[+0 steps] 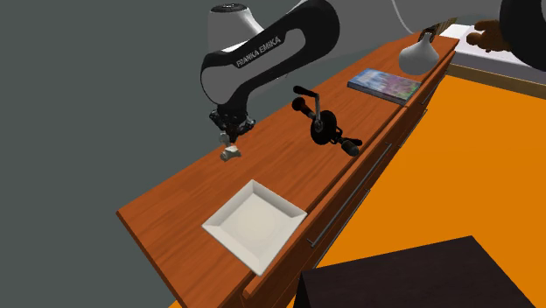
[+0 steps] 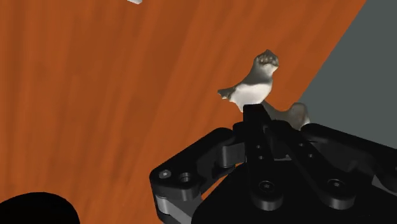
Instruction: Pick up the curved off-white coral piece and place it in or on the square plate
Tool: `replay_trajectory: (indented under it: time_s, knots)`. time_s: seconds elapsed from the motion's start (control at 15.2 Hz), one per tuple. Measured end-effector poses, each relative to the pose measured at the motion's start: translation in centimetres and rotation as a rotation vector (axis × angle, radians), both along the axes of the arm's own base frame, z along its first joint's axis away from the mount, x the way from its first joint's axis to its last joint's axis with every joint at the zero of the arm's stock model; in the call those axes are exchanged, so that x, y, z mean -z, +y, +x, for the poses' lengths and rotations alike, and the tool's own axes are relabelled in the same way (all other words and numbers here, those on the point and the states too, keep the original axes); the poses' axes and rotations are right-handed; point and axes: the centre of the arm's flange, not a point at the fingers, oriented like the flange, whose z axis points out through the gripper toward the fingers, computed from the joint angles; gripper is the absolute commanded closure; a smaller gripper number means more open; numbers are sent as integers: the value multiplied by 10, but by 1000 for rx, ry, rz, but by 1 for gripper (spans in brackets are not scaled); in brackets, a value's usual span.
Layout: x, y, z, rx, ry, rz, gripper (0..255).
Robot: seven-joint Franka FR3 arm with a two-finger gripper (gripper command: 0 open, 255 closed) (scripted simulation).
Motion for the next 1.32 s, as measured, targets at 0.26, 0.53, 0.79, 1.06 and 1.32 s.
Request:
replay_trajectory:
  time_s: [0.26, 0.53, 0.79, 1.06, 1.32]
  knots:
    - [5, 0, -12, 130, 48, 118, 0]
    - [22, 6, -13, 177, 66, 159, 0]
    - [42, 11, -12, 181, 68, 162, 0]
    - [45, 11, -11, 181, 67, 162, 0]
    - [45, 11, -11, 181, 67, 162, 255]
